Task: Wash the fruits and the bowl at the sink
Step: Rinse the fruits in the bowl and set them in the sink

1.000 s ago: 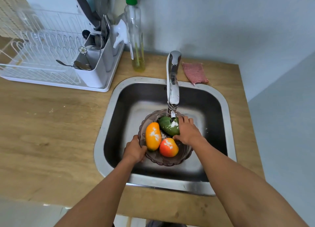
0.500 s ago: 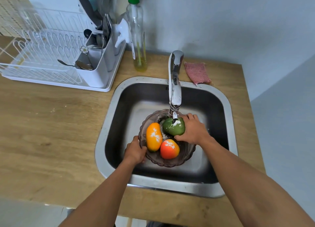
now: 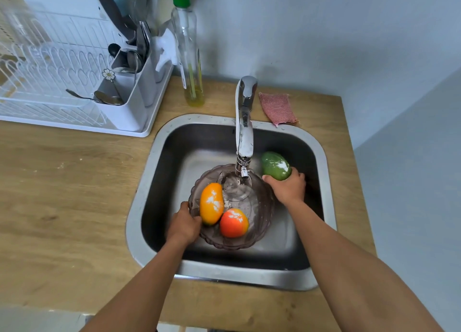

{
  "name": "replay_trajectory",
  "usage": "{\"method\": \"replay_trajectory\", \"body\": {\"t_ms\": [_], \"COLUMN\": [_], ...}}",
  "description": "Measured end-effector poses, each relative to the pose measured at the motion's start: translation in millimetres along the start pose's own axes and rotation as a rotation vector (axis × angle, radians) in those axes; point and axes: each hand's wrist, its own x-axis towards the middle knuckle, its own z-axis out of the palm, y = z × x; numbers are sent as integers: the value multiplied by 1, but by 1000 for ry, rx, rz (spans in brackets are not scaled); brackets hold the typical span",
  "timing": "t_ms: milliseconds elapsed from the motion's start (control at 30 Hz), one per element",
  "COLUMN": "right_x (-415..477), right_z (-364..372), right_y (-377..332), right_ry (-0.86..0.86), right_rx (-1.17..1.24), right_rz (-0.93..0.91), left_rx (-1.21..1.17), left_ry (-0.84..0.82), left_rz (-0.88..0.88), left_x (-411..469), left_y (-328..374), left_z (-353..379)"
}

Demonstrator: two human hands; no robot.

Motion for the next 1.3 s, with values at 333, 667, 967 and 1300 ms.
{"method": "replay_trajectory", "body": {"t_ms": [333, 667, 967, 1300], "right_x": [4, -1, -39, -83], "right_z": [13, 3, -12, -1], "right_y": [8, 9, 12, 49], "right_ry": [-20, -119, -27, -276], "right_rx": [-34, -109, -148, -276], "right_rz": [61, 37, -353, -29], "left_rx": [91, 100, 58, 380], "left_ry": [41, 54, 98, 301], "left_rz": [-66, -93, -88, 317], "left_x": [-2, -1, -8, -9], "left_y": [1, -2, 4, 13], "left_z": [-5, -4, -10, -2]}}
